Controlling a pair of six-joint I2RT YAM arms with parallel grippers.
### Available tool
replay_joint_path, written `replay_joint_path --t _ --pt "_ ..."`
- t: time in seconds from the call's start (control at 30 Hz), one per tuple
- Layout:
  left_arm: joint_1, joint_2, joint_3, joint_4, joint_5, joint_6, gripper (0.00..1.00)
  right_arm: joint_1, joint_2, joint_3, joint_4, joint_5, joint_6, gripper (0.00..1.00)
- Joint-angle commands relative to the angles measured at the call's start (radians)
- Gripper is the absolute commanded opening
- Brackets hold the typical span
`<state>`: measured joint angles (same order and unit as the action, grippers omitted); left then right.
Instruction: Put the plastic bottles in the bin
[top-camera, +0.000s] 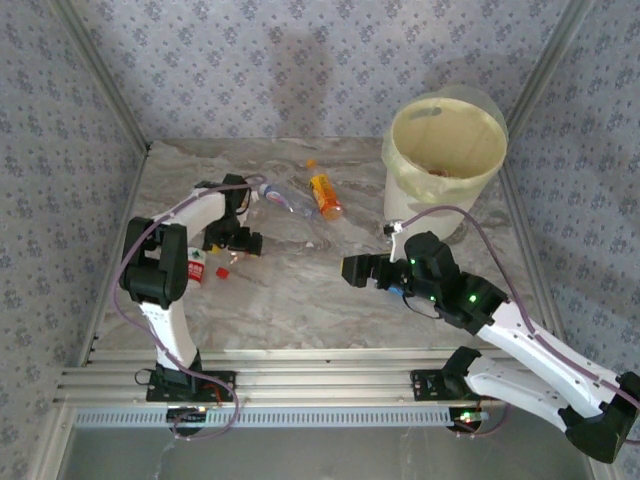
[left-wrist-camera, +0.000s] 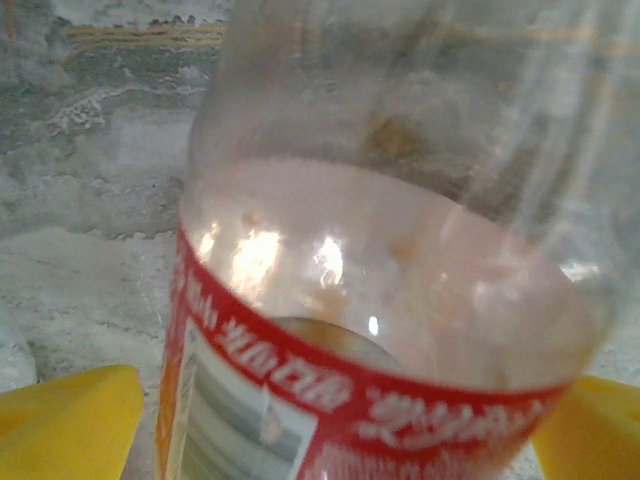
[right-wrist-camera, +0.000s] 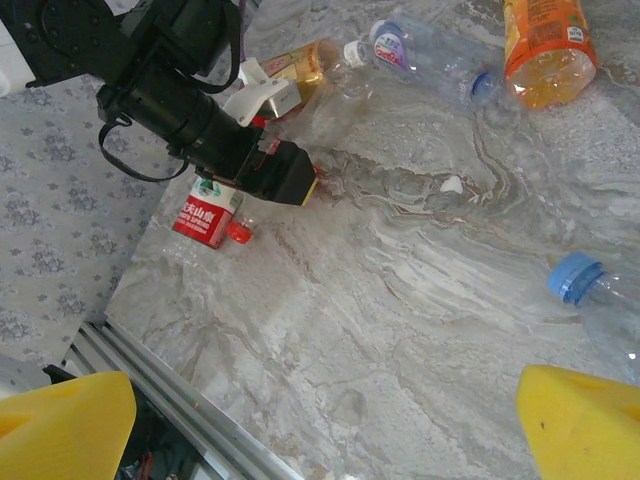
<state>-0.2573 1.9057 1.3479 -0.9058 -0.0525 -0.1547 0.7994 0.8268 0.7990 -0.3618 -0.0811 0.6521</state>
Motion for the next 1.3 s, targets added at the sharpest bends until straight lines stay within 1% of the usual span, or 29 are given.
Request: replay_joint_path --t 0.0,0.1,0.17,0.3,0.5,0.63,0.8,0.83,1.07,1.27 --pt "0.003 0.016 0.024 0.01 0.022 0.0 0.93 0.009 -0.015 -0.012 0.005 0.027 0.02 1.0" --pt "-0.004 0.018 0.022 0.012 0.032 0.0 0.84 0.011 -0.017 -0.013 0.003 0.03 0.021 1.0" --pt "-0.011 0.016 0.019 0.011 0.03 -0.002 0.8 0.011 -0.018 -0.014 0.003 0.031 0.023 1.0" --pt "-0.03 0.007 0.014 0.007 0.026 -0.007 0.67 0.012 -0.017 -0.017 0.004 0.035 0.025 1.0" --pt "-0.066 -0.061 -0.007 0.003 0.036 -0.024 0.56 0.012 -0.027 -0.021 -0.005 0.047 0.041 1.0" --pt "-0.111 -0.16 -0.03 0.013 0.096 -0.049 0.55 0.01 -0.032 -0.022 -0.008 0.05 0.065 0.98" --pt "-0.166 -0.332 -0.124 0.11 0.3 -0.115 0.54 -0.001 -0.028 -0.021 0.043 0.004 0.116 0.97" --pt "-0.181 -0.36 -0.141 0.128 0.326 -0.124 0.53 -0.003 -0.028 -0.021 0.052 -0.007 0.12 0.97" --pt "-0.3 -0.527 -0.273 0.279 0.483 -0.19 0.53 -0.039 0.003 0.017 0.11 -0.1 0.141 0.97" --pt "-0.394 -0.632 -0.366 0.418 0.588 -0.26 0.53 -0.053 0.082 0.064 0.148 -0.139 0.133 0.97"
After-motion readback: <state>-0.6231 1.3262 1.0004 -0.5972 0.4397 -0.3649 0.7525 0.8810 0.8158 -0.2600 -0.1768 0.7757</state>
